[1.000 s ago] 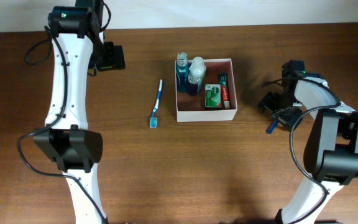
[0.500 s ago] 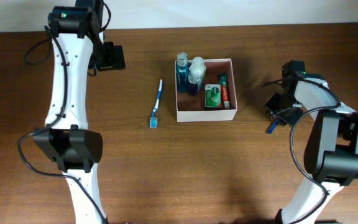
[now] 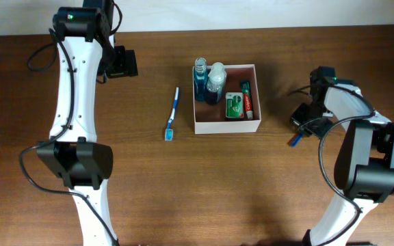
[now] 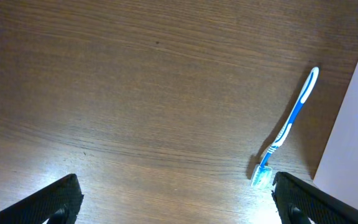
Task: Pack container
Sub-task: 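Lower the right gripper and close it on the razor handle, then lift the razor and carry it left over the pink box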
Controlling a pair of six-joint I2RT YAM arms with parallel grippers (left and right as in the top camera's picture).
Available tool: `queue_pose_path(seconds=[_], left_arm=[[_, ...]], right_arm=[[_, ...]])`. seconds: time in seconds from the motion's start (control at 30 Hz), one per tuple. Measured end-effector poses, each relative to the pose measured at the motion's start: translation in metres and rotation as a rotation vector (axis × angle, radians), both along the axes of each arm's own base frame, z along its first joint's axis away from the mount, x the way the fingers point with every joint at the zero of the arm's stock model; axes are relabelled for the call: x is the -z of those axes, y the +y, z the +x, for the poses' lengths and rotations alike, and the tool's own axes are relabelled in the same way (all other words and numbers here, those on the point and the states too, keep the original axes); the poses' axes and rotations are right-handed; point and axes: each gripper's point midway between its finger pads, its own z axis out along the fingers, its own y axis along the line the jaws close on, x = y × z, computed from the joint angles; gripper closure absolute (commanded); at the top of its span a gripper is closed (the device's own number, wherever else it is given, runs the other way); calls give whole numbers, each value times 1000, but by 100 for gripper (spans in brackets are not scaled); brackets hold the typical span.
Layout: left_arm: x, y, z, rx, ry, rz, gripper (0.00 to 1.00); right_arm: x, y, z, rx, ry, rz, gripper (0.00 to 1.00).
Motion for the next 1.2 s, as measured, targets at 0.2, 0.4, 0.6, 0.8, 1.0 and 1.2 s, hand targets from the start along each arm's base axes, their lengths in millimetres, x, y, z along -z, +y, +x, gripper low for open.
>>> queue_pose_path(seconds=[0.2, 0.4, 0.6, 0.8, 1.0, 1.2], left_arm=[[0, 0, 0, 0, 0, 0, 1], [0, 0, 0, 0, 0, 0, 1], [0, 0, 0, 0, 0, 0, 1], [0, 0, 0, 0, 0, 0, 1], [0, 0, 0, 0, 0, 0, 1], [0, 0, 0, 0, 0, 0, 1]], right_arm=[[-55, 9, 32, -83, -59, 68, 96], [-141, 41, 83, -251, -280, 152, 96], [-180, 107, 100, -531, -403, 181, 96], [-177, 146, 95, -747, -402, 133, 96], [-154, 157, 96, -850, -354, 98, 96], [-119, 166, 97, -905, -277, 104, 96]])
